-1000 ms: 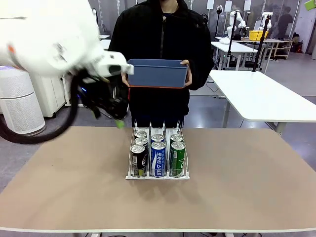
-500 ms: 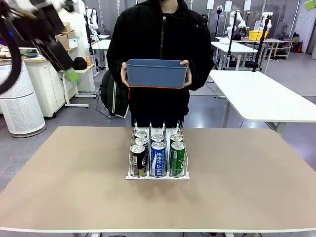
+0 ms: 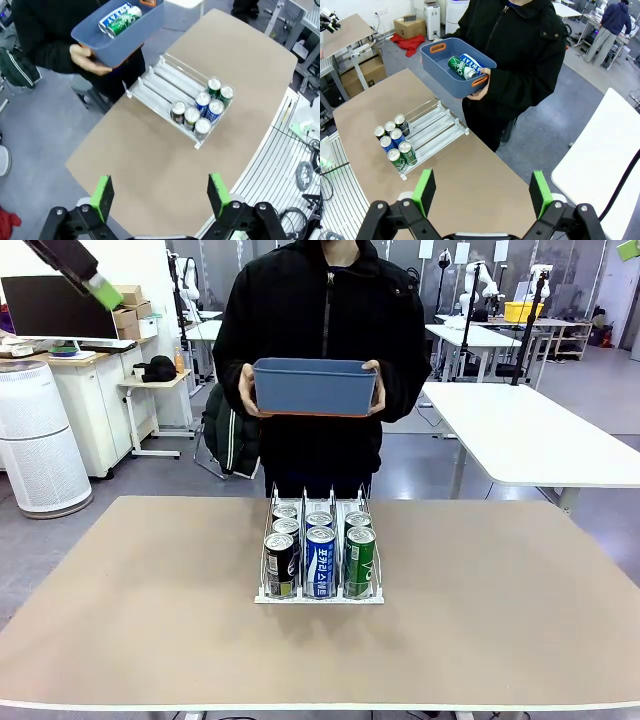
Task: Fill the beverage cans into the dispenser.
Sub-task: Pick up the Ionic drink handed by the human.
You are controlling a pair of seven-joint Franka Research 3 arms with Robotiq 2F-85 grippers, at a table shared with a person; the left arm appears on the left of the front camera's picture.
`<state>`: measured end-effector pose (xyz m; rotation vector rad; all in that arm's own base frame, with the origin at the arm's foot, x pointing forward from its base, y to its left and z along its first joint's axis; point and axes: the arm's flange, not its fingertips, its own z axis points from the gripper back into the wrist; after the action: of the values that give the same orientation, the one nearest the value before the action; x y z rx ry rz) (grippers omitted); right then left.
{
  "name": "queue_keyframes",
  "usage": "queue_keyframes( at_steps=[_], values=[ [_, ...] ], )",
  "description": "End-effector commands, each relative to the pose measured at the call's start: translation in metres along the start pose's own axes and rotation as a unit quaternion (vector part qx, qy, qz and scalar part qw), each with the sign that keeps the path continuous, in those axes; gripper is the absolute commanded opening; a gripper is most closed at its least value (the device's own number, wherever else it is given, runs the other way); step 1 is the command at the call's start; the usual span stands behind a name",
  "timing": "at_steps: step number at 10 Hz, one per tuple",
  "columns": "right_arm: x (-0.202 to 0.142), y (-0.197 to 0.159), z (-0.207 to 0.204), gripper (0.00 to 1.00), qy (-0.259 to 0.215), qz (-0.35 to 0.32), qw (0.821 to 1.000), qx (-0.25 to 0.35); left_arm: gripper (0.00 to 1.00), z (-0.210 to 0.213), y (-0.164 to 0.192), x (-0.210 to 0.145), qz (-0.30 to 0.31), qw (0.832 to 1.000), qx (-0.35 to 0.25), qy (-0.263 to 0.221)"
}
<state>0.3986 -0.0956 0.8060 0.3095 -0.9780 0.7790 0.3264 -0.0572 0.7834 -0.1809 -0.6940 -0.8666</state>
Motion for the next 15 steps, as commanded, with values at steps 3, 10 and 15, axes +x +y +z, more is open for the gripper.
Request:
queue_keyframes(
  at_steps=[3,10,15],
  values=[
    [-0.001,0.002,-0.001,1.00,-0.001,0.000,1.000,0.003,1.00,-0.006,0.008,0.008,0.019,1.000,0.019,-0.012],
    [-0.001,0.002,-0.001,1.00,-0.001,0.000,1.000,0.003,1.00,0.011,0.004,0.008,0.000,1.000,0.016,-0.015],
    [-0.001,0.002,-0.001,1.00,-0.001,0.000,1.000,0.003,1.00,0.011,0.004,0.008,0.000,1.000,0.016,-0.015]
  ],
)
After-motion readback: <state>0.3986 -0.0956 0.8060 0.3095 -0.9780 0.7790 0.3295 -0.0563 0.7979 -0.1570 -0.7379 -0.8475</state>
